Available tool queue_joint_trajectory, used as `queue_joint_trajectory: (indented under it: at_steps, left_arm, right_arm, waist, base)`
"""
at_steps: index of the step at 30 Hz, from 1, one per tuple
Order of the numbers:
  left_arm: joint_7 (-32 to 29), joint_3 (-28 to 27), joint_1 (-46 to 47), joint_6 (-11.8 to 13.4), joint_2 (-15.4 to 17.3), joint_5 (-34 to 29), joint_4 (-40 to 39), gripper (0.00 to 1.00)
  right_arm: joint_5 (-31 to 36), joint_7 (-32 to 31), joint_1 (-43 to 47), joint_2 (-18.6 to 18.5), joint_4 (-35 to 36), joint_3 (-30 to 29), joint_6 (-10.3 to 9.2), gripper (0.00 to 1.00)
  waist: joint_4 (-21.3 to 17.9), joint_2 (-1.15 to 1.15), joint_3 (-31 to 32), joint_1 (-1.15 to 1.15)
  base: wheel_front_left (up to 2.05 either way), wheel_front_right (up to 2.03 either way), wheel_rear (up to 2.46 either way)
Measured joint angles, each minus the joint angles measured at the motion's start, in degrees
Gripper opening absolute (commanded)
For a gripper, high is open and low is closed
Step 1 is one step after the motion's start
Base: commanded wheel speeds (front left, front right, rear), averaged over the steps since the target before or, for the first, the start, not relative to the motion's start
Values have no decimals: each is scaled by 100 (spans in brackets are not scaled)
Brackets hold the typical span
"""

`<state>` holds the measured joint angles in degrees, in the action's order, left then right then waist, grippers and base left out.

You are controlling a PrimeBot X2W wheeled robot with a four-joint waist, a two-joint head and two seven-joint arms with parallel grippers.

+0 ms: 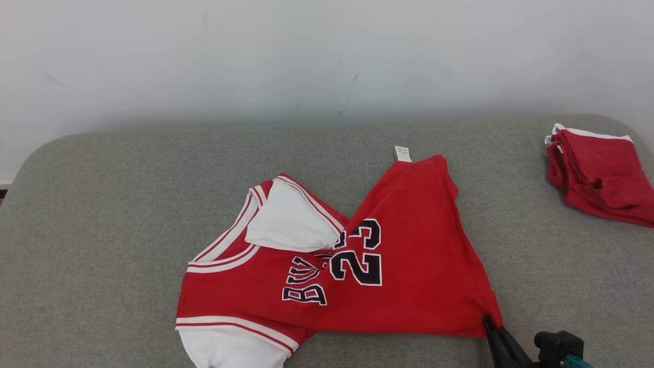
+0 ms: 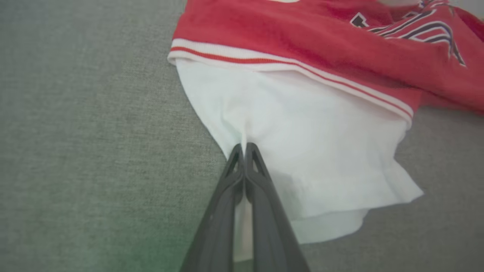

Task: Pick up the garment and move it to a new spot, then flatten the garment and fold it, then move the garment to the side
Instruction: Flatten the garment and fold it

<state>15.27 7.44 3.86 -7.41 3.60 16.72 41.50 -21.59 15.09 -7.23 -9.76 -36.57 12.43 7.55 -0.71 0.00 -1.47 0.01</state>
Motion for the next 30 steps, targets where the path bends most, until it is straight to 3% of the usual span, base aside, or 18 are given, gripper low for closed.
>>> queue_joint_trajectory:
  at_steps: [9, 13, 21, 25, 30]
  left_arm:
    - [-22, -257, 24, -10, 175, -126, -1443, 0]
    - [-146, -97, 784, -10, 594, -260, -2079, 0]
    - [-1091, 478, 3264, -13, 1514, 57, -2798, 0]
    - [-1390, 813, 4753, -13, 1918, 191, -2711, 0]
    - [-1510, 1295, 6528, -13, 2130, 412, -2349, 0]
  right_arm:
    - [-176, 0, -32, -97, 735, 90, 0, 0]
    - [-503, -31, -783, -314, 995, 266, 0, 0]
    - [-802, -305, -2931, -704, 1163, 459, 0, 0]
    - [-926, -474, -4211, -829, 1045, 434, 0, 0]
    - [-931, -746, -5818, -951, 695, 422, 0, 0]
  waist:
    - [20, 0, -13, 0]
    - [-23, 0, -187, 0]
    - [-115, 0, -861, 1]
    - [-159, 1, -1350, 1]
    - [-204, 1, -2004, 2]
  base:
    - [0, 0, 0]
    - [0, 0, 0]
    - [0, 0, 0]
    - [0, 0, 0]
    - [0, 0, 0]
